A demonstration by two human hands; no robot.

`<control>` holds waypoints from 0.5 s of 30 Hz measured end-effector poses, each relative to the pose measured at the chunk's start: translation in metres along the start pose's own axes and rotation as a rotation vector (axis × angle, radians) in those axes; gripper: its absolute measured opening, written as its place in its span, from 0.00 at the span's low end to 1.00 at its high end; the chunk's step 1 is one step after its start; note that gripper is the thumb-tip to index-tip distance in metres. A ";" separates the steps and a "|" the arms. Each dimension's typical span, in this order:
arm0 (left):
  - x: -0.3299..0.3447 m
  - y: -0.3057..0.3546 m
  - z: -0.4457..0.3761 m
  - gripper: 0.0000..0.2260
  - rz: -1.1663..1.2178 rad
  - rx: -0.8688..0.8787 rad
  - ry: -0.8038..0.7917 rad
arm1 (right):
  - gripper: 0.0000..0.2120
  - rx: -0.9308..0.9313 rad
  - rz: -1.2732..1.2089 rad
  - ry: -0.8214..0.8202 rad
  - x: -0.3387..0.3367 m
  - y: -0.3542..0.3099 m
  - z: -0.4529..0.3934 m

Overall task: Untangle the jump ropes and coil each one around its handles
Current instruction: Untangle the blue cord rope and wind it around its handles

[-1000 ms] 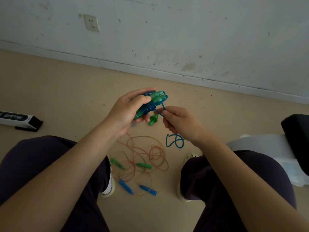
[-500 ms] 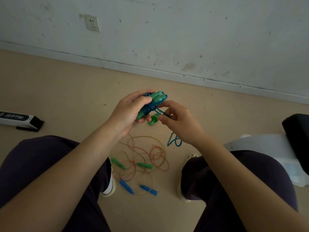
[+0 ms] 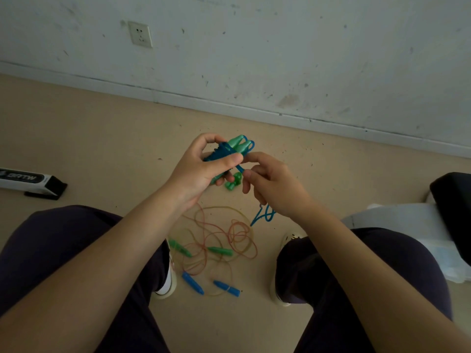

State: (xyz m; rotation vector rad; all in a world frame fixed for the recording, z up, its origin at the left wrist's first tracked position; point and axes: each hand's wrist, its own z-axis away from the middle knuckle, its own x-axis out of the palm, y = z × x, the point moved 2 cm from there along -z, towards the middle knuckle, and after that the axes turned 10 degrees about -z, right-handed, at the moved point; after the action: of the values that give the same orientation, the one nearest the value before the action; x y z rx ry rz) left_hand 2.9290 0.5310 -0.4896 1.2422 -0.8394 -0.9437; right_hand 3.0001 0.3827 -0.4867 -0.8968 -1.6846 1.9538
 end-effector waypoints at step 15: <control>-0.001 0.000 -0.003 0.11 -0.014 0.070 -0.020 | 0.07 0.010 0.158 0.021 0.001 0.005 -0.005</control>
State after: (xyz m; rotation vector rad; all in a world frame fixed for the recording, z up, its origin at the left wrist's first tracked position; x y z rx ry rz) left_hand 2.9316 0.5333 -0.4905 1.3020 -0.8868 -0.9457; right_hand 3.0029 0.3862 -0.4921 -1.0721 -1.6348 2.0436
